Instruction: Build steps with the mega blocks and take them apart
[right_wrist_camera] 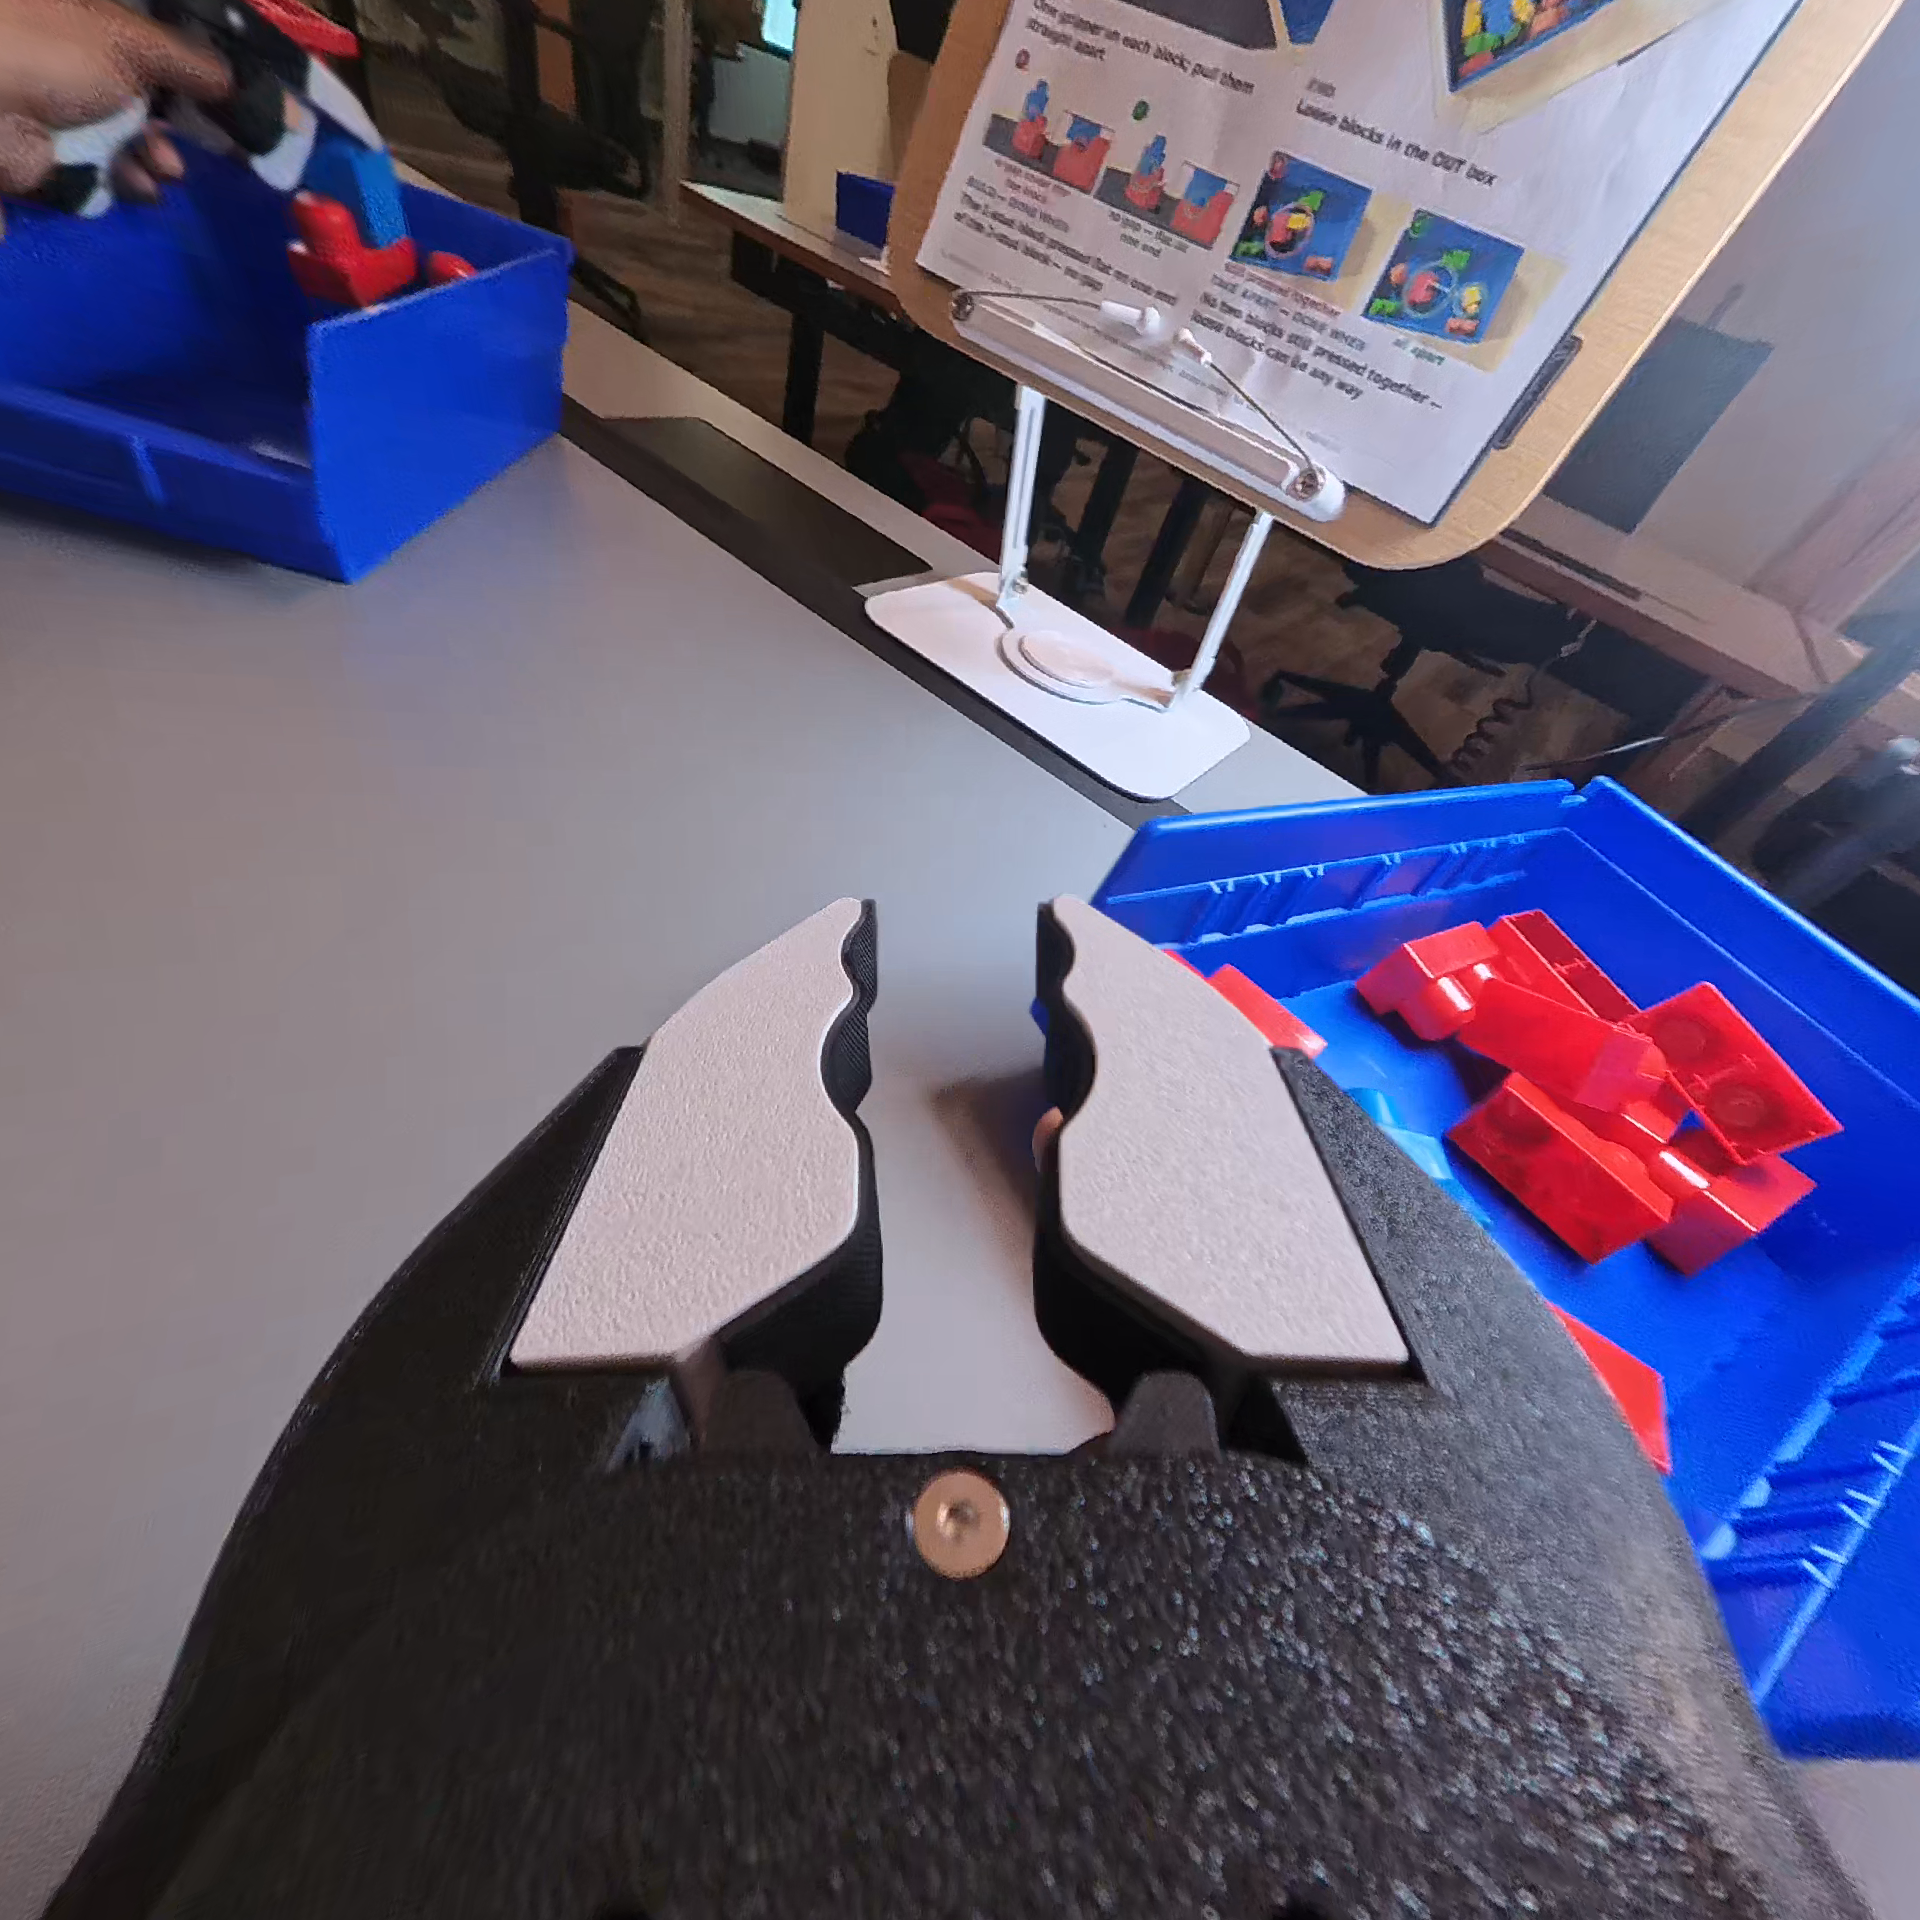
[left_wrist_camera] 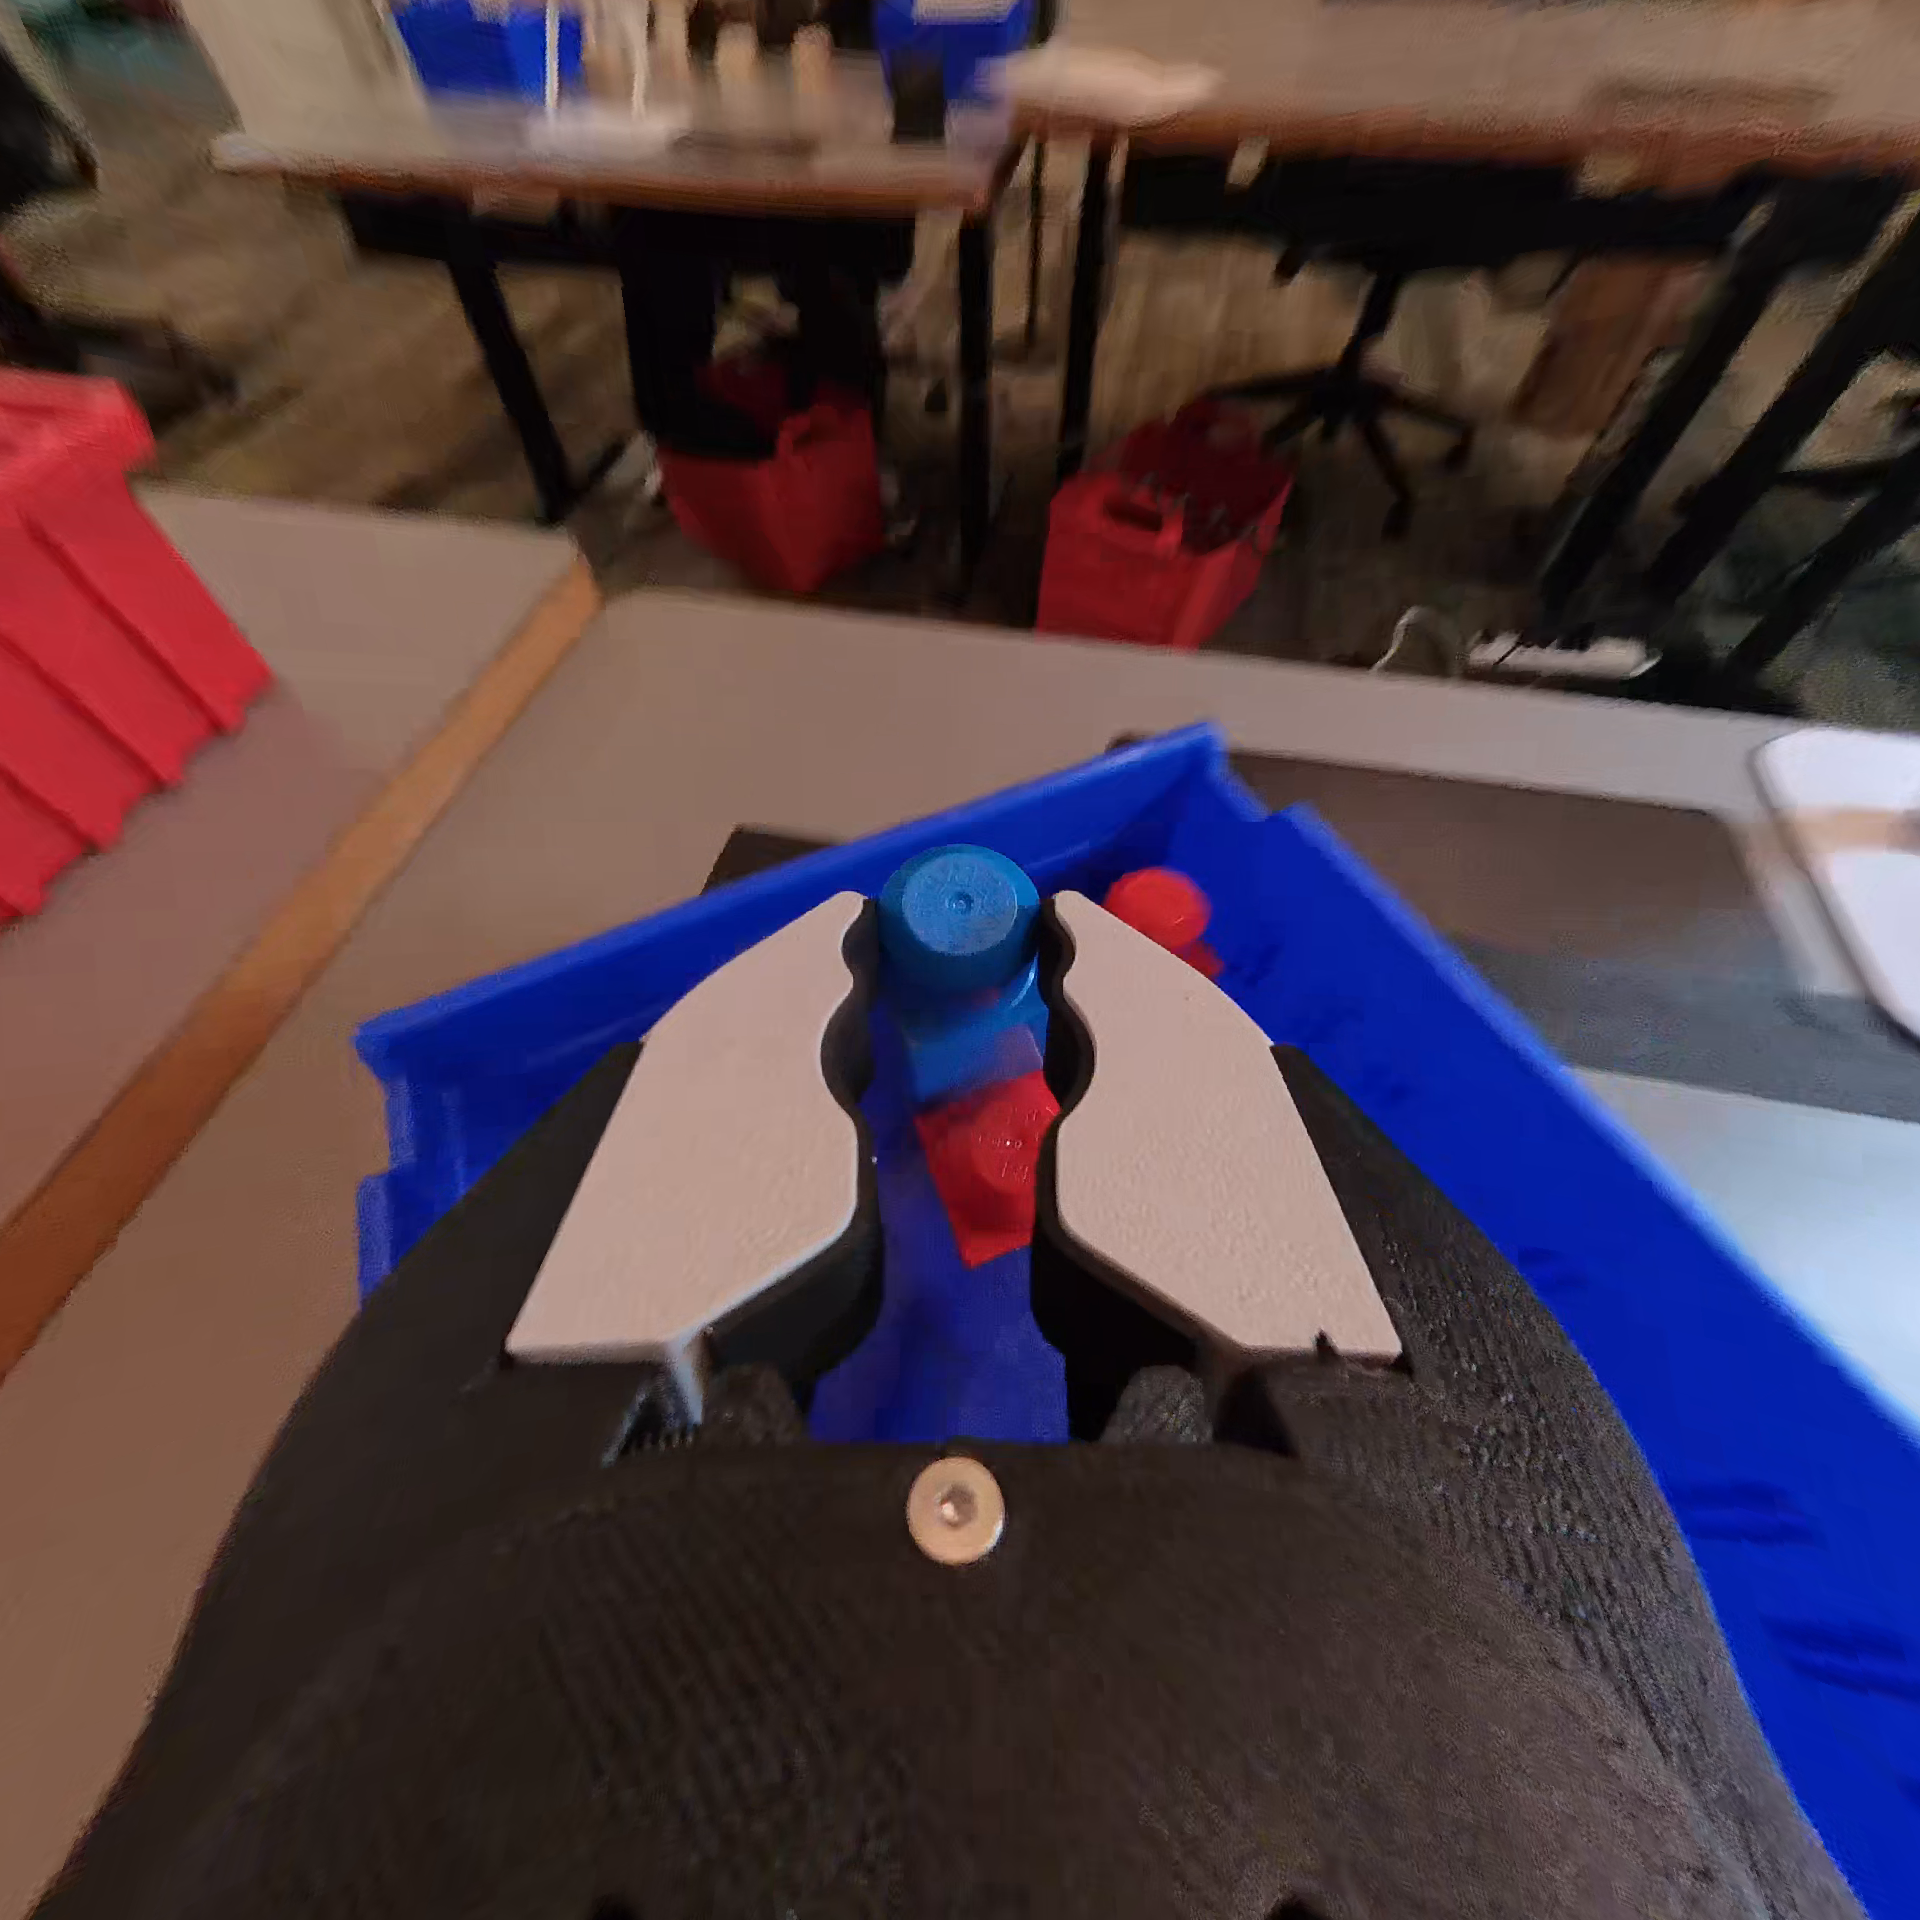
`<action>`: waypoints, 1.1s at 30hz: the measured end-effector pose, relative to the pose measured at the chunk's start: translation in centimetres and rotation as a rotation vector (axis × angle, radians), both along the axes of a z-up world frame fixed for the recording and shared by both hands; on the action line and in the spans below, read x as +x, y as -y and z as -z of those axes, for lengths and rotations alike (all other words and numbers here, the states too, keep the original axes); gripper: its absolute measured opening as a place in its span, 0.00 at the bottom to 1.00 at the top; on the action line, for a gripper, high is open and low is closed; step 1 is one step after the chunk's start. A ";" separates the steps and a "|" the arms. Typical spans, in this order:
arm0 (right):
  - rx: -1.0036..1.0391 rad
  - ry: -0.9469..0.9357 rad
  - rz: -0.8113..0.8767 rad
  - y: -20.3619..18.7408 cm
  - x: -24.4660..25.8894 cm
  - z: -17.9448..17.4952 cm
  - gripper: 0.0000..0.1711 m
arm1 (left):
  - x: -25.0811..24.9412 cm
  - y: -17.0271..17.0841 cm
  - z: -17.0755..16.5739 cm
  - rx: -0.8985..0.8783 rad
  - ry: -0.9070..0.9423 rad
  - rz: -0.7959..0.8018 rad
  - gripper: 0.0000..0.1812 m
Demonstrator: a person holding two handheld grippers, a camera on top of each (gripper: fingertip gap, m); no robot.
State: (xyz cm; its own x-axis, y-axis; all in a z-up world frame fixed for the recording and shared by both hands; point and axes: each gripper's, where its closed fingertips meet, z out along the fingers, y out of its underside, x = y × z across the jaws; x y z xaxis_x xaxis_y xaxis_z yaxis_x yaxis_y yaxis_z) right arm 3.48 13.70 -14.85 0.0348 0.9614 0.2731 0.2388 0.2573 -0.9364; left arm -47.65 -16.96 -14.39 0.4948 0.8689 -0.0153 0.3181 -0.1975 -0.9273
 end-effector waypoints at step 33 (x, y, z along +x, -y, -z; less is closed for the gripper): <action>-0.138 0.128 -0.777 17.5 1.2 2.6 0.21 | 53.9 -14.2 -1.9 0.142 -0.262 1.819 0.28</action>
State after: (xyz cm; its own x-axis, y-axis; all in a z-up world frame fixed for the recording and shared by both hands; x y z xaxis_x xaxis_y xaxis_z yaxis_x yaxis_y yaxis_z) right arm 4.70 -3.78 -17.48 -0.6823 0.7232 0.1067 0.1465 0.2782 -0.9493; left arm 6.23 -2.79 -12.49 0.7081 -0.6709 -0.2204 -0.3112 -0.0163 -0.9502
